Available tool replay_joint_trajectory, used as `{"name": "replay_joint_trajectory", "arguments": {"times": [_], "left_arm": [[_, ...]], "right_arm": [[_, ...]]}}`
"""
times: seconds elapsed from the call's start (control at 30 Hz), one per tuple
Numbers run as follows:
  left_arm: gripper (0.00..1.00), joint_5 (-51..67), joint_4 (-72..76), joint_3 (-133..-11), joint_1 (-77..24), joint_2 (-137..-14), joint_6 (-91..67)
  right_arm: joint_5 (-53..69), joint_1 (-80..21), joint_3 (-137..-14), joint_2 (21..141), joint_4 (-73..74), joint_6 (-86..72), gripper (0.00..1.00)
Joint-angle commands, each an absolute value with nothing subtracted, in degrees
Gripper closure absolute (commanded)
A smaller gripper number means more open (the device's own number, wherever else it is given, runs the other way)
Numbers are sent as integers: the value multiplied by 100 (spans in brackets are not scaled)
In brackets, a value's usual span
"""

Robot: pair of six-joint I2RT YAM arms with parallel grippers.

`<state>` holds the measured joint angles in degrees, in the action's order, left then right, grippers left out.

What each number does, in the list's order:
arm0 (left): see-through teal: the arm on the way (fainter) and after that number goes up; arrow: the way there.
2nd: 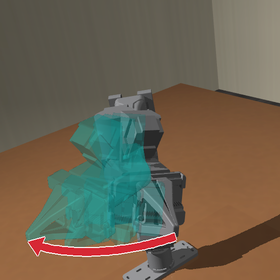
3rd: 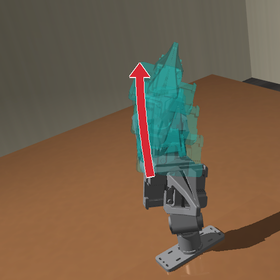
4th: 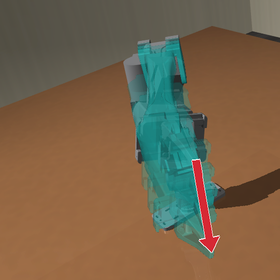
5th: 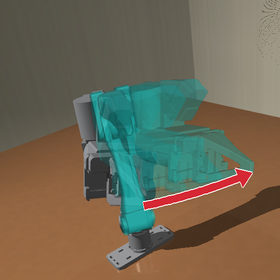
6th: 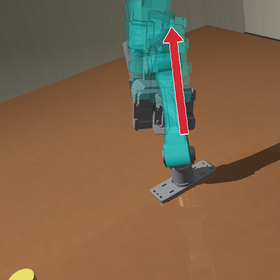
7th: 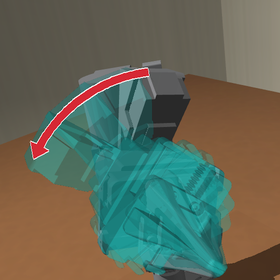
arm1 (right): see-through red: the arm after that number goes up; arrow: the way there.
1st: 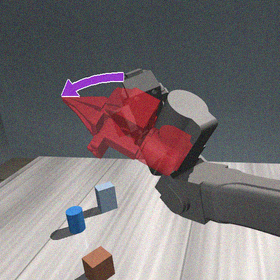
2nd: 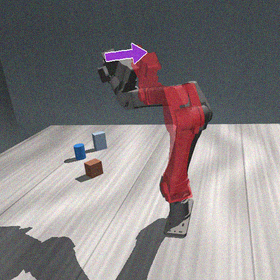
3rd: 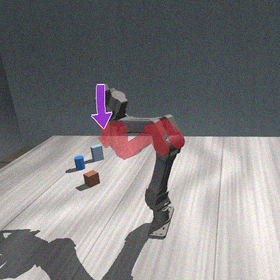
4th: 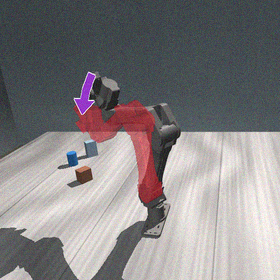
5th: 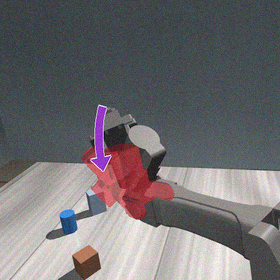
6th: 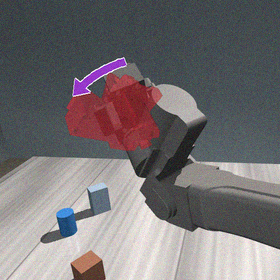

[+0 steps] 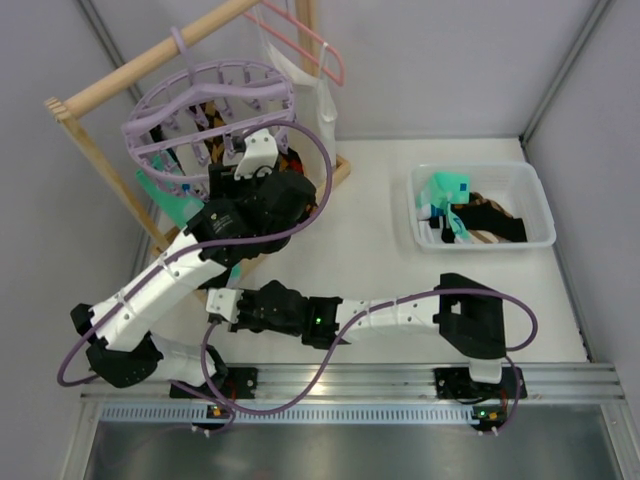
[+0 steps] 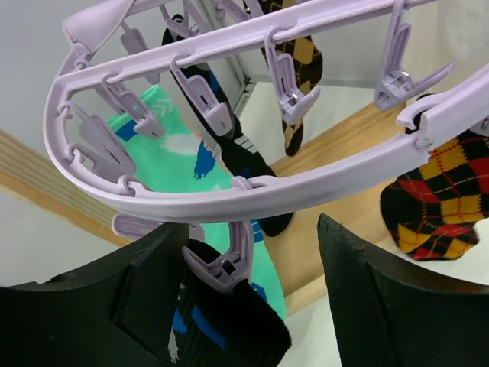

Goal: Remove the socks clipped to the hanger

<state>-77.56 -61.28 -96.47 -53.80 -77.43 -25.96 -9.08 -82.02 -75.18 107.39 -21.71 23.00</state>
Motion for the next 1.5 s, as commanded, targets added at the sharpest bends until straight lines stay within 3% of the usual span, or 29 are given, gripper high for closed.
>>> {"name": "replay_joint_trajectory", "arguments": {"times": [0.0, 0.13, 0.3, 0.47, 0.63, 0.8, 0.93, 1.07, 1.23, 1.3, 1.47], "left_arm": [[29, -8008, -6073, -9545, -5212, -7726, -2522], [33, -7954, -6056, -9317, -4870, -7620, -2593], [44, -7963, -6038, -9281, -4790, -7611, -2602], [61, -7998, -6029, -9351, -4755, -7690, -2575], [88, -7954, -6020, -9492, -4702, -7760, -2523], [94, -7744, -6020, -9571, -4667, -7752, -2540], [77, -7068, -5994, -9606, -4667, -7612, -2689], [43, -6400, -5968, -9685, -4658, -7576, -2804], [11, -5617, -5897, -9843, -4658, -7646, -2769], [2, -5319, -5889, -9861, -4658, -7603, -2777], [2, -4301, -5871, -9616, -4667, -7086, -2769]], "right_arm": [[-782, -8358, -7770, 10740, -2206, 2364, 100], [-782, -8367, -7734, 10705, -2197, 2373, 100], [-774, -8367, -7743, 10758, -2215, 2356, 100], [-773, -8367, -7726, 10775, -2215, 2320, 100], [-791, -8367, -7603, 10723, -2285, 2268, 100], [-1115, -8367, -6875, 10416, -2645, 2005, 100], [-1661, -8210, -5830, 9540, -3075, 1390, 100], [-1967, -7675, -4468, 8212, -3033, 581, 100], [-2382, -6735, -3946, 6260, -1418, -447, 100], [-2434, -5988, -4051, 5646, -499, -684, 100], [-2155, -3936, -5070, 5238, 939, -738, 100]]}}
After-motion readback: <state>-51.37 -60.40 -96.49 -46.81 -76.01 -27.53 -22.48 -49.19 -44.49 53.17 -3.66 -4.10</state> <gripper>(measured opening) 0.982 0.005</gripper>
